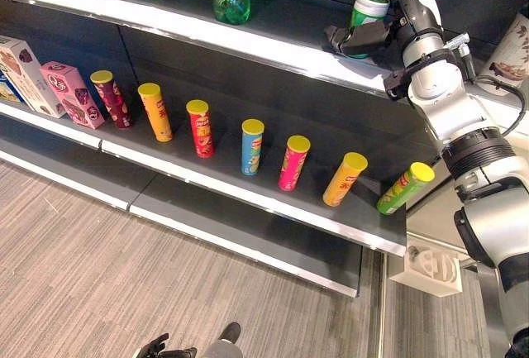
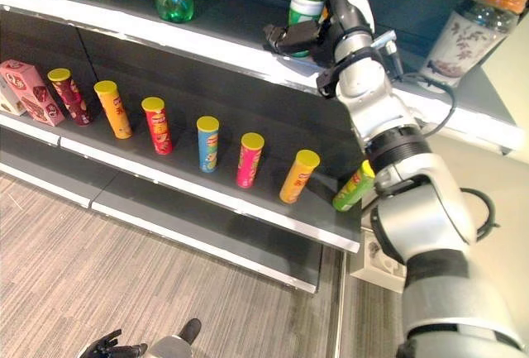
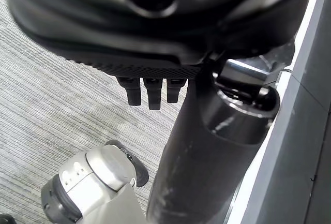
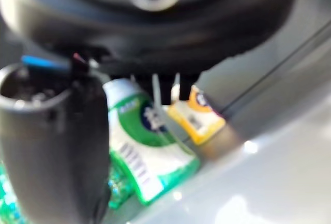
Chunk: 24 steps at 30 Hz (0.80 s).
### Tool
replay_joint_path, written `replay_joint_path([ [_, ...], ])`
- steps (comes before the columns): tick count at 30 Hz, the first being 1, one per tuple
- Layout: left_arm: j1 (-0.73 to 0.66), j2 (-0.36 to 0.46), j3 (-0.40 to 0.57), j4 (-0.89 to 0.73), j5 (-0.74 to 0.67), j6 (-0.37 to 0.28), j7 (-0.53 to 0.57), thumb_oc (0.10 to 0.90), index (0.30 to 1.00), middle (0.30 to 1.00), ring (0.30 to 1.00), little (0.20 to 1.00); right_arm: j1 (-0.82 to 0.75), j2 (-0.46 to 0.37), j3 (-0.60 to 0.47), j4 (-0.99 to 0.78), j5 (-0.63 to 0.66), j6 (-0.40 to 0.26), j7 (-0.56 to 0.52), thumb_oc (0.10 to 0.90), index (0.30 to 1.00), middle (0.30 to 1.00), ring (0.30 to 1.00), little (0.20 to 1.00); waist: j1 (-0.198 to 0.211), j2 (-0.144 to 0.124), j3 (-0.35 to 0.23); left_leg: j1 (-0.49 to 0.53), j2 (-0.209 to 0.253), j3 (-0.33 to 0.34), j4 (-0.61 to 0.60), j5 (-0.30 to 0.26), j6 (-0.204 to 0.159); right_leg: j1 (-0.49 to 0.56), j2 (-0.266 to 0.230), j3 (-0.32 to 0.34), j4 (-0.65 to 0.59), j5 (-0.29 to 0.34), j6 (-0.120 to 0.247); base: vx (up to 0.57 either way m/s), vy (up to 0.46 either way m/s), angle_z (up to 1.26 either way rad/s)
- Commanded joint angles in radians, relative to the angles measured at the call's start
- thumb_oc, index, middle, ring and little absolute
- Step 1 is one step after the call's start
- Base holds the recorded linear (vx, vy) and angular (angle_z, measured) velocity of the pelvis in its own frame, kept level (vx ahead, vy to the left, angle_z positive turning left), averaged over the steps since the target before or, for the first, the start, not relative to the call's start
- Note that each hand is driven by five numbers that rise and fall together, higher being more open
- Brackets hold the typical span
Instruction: Put the goods on the table back onto the shelves and tidy them up.
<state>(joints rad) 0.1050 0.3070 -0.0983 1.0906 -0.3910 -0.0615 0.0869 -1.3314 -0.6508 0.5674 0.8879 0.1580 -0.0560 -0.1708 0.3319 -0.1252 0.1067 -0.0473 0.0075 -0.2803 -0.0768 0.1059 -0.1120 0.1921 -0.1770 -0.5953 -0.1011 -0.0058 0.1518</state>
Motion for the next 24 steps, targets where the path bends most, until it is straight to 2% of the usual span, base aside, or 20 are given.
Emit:
replay_joint_path([
  [1, -0.038, 0.041, -0.08, 0.009, 0.014, -0.041, -0.004, 0.8, 0.9, 0.9, 0.9, 0.9, -0.152, -0.043, 0.019, -0.105, -0.014, -0.058, -0.097, 0.8, 0.9, 0.9, 0.9, 0.9, -0.003, -0.015, -0.051, 0.044, -0.011, 0.099, -0.01, -0.086, 0.024, 0.013, 0.0, 0.021, 0.016, 0.014, 0.001, 0.0, 0.0, -0.07],
  [3, -0.039, 0.039, -0.074, 0.012, 0.007, -0.039, -0.001, 0.8, 0.9, 0.9, 0.9, 0.9, -0.151, -0.062, 0.007, -0.166, -0.032, -0.058, -0.116, 0.8, 0.9, 0.9, 0.9, 0.9, -0.007, -0.014, -0.05, 0.044, -0.011, 0.1, -0.01, -0.086, 0.025, 0.012, -0.001, 0.023, 0.016, 0.015, 0.001, 0.0, 0.002, -0.06],
  [4, -0.046, 0.038, -0.063, 0.013, 0.006, -0.032, -0.005, 0.8, 0.9, 0.9, 0.9, 0.9, -0.148, -0.086, -0.004, -0.28, -0.062, -0.071, -0.13, 0.8, 0.9, 0.9, 0.9, 0.9, -0.02, -0.01, -0.05, 0.045, -0.01, 0.103, -0.01, -0.087, 0.026, 0.008, -0.001, 0.029, 0.017, 0.016, 0.002, 0.0, 0.008, -0.12],
  [5, -0.057, 0.033, -0.046, 0.014, 0.003, -0.026, 0.002, 0.8, 0.9, 0.9, 0.9, 0.9, -0.115, -0.101, -0.074, -0.424, -0.064, -0.092, -0.171, 0.8, 0.9, 0.9, 0.9, 0.9, -0.035, -0.001, -0.05, 0.047, -0.008, 0.112, -0.01, -0.09, 0.028, 0.005, -0.002, 0.038, 0.017, 0.016, 0.002, -0.07, 0.069, -0.14],
  [6, -0.057, 0.036, -0.049, 0.013, 0.004, -0.026, 0.001, 0.8, 0.9, 0.9, 0.9, 0.9, -0.105, -0.104, -0.083, -0.433, -0.067, -0.087, -0.171, 0.8, 0.9, 0.9, 0.9, 0.9, -0.033, -0.003, -0.047, 0.037, -0.017, 0.111, -0.01, -0.066, 0.035, -0.004, -0.012, 0.023, 0.02, 0.037, -0.002, -0.06, 0.065, -0.18],
  [8, -0.061, 0.027, -0.036, 0.015, 0.0, -0.023, 0.005, 0.8, 0.9, 0.9, 0.9, 0.9, -0.052, -0.1, -0.146, -0.569, -0.057, -0.112, -0.175, 0.8, 0.9, 0.9, 0.9, 0.9, -0.047, 0.002, -0.049, 0.039, -0.016, 0.12, -0.01, -0.068, 0.038, -0.008, -0.014, 0.03, 0.019, 0.037, -0.002, -0.02, 0.038, -0.14],
  [9, -0.066, 0.018, -0.026, 0.02, -0.004, -0.021, 0.008, 0.8, 0.9, 0.9, 0.9, 0.9, 0.008, -0.084, -0.2, -0.671, -0.011, -0.142, -0.161, 0.8, 0.9, 0.9, 0.9, 0.9, -0.061, 0.008, -0.048, 0.044, -0.014, 0.129, -0.01, -0.071, 0.039, -0.009, -0.015, 0.038, 0.019, 0.035, -0.002, 0.01, 0.011, -0.09],
  [11, -0.066, 0.015, -0.02, 0.022, -0.008, -0.019, 0.011, 0.8, 0.9, 0.9, 0.9, 0.9, 0.046, -0.073, -0.235, -0.727, 0.01, -0.155, -0.156, 0.8, 0.9, 0.9, 0.9, 0.9, -0.069, 0.008, -0.048, 0.047, -0.014, 0.137, -0.01, -0.072, 0.04, -0.01, -0.015, 0.044, 0.019, 0.036, -0.002, 0.0, 0.006, -0.13],
  [12, -0.069, 0.005, -0.009, 0.028, -0.006, -0.017, 0.011, 0.8, 0.9, 0.9, 0.9, 0.9, 0.127, -0.059, -0.266, -0.846, 0.05, -0.181, -0.114, 0.8, 0.9, 0.9, 0.9, 0.9, -0.092, 0.013, -0.049, 0.054, -0.01, 0.152, -0.01, -0.076, 0.042, -0.012, -0.015, 0.06, 0.019, 0.037, -0.003, 0.01, 0.005, -0.34],
  [15, -0.067, -0.01, 0.003, 0.03, -0.004, -0.016, 0.007, 0.8, 0.9, 0.9, 0.9, 0.9, 0.317, -0.002, -0.319, -1.02, 0.212, -0.223, 0.018, 0.8, 0.9, 0.9, 0.9, 0.9, -0.126, 0.02, -0.051, 0.063, -0.005, 0.182, -0.01, -0.077, 0.045, -0.022, -0.017, 0.086, 0.018, 0.041, -0.003, -0.01, 0.015, -0.39],
  [18, -0.061, -0.027, 0.015, 0.033, 0.009, -0.019, -0.009, 0.8, 0.9, 0.9, 0.9, 0.9, 0.502, 0.04, -0.302, -1.153, 0.407, -0.23, 0.191, 0.8, 0.9, 0.9, 0.9, 0.9, -0.156, 0.031, -0.051, 0.078, 0.002, 0.21, -0.01, -0.086, 0.044, -0.027, -0.012, 0.115, 0.019, 0.038, -0.005, 0.0, 0.01, -0.49],
  [19, -0.056, -0.036, 0.017, 0.031, 0.023, -0.022, -0.023, 0.8, 0.9, 0.9, 0.9, 0.9, 0.625, 0.066, -0.293, -1.221, 0.533, -0.217, 0.295, 0.8, 0.9, 0.9, 0.9, 0.9, -0.176, 0.036, -0.051, 0.078, 0.002, 0.22, -0.01, -0.085, 0.046, -0.036, -0.015, 0.125, 0.019, 0.043, -0.003, -0.03, 0.014, -0.54],
  [20, -0.046, -0.043, 0.019, 0.001, 0.027, -0.034, -0.04, 0.8, 0.9, 0.9, 0.9, 0.9, 0.759, 0.07, -0.282, -1.277, 0.65, -0.171, 0.392, 0.8, 0.9, 0.9, 0.9, 0.9, -0.192, 0.047, -0.049, 0.088, 0.009, 0.24, -0.01, -0.092, 0.043, -0.039, -0.012, 0.142, 0.02, 0.043, -0.004, -0.02, 0.012, -0.54],
  [21, -0.04, -0.046, 0.017, -0.014, 0.031, -0.036, -0.045, 0.8, 0.9, 0.9, 0.9, 0.9, 0.812, 0.07, -0.262, -1.306, 0.672, -0.167, 0.434, 0.8, 0.9, 0.9, 0.9, 0.9, -0.203, 0.049, -0.053, 0.085, 0.008, 0.245, -0.01, -0.09, 0.044, -0.046, -0.014, 0.148, 0.02, 0.046, -0.003, -0.01, -0.004, -0.58],
  [22, -0.035, -0.043, 0.019, -0.041, 0.046, -0.043, -0.06, 0.8, 0.9, 0.9, 0.9, 0.9, 0.938, 0.058, -0.231, -1.3, 0.71, -0.099, 0.498, 0.8, 0.9, 0.9, 0.9, 0.9, -0.218, 0.056, -0.051, 0.091, 0.01, 0.258, -0.01, -0.093, 0.044, -0.052, -0.015, 0.16, 0.02, 0.049, -0.003, -0.01, -0.001, -0.46],
  [23, -0.023, -0.04, 0.016, -0.086, 0.08, -0.051, -0.077, 0.8, 0.9, 0.9, 0.9, 0.9, 1.117, 0.038, -0.204, -1.234, 0.655, -0.057, 0.534, 0.8, 0.9, 0.9, 0.9, 0.9, -0.242, 0.065, -0.048, 0.097, 0.012, 0.273, -0.01, -0.096, 0.043, -0.06, -0.016, 0.178, 0.021, 0.053, -0.001, -0.01, -0.014, -0.32],
  [24, -0.025, -0.043, 0.012, -0.111, 0.085, -0.055, -0.086, 0.8, 0.9, 0.9, 0.9, 0.9, 1.222, 0.042, -0.193, -1.148, 0.543, -0.037, 0.539, 0.8, 0.9, 0.9, 0.9, 0.9, -0.256, 0.07, -0.044, 0.106, 0.016, 0.285, -0.01, -0.099, 0.041, -0.059, -0.014, 0.19, 0.02, 0.054, 0.0, -0.01, -0.011, -0.04],
])
